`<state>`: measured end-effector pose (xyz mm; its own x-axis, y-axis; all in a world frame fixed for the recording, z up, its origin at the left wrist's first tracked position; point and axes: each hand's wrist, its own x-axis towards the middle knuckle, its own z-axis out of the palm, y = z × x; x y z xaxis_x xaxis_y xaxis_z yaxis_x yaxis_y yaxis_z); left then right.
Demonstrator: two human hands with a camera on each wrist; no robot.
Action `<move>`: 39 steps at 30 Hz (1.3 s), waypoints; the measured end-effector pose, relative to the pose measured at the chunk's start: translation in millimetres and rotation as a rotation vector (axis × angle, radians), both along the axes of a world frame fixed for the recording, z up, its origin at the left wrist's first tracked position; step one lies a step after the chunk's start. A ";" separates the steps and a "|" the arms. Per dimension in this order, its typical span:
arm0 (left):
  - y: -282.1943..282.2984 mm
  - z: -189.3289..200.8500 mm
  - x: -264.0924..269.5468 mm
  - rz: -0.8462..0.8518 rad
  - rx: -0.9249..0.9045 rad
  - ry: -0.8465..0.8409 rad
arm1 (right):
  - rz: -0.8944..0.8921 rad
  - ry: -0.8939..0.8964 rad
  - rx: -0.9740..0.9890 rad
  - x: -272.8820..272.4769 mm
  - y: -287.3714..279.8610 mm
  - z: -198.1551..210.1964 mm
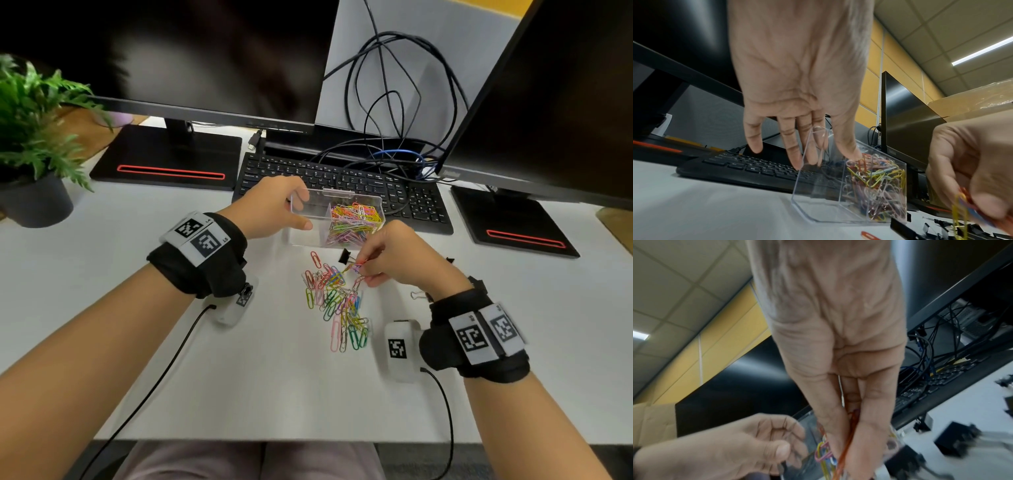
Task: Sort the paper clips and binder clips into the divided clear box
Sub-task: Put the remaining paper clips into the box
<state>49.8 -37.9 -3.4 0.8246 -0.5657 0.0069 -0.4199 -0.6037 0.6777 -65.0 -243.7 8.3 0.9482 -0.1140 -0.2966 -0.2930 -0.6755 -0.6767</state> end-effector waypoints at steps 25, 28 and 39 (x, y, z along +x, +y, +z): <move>0.8 -1.3 0.0 0.011 0.003 0.007 | -0.188 -0.429 -0.157 51.3 -4.4 20.4; 0.8 -1.7 0.6 0.004 -0.003 0.000 | -0.196 -0.489 -0.154 46.1 -6.5 20.1; 1.0 -2.0 1.1 -0.005 0.006 -0.008 | -0.153 -0.419 -0.241 45.9 -1.5 11.5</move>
<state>51.0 -36.9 -5.4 0.8218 -0.5697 0.0100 -0.4281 -0.6057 0.6708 -19.1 -245.2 19.8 0.9470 -0.2795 0.1580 -0.1373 -0.7973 -0.5878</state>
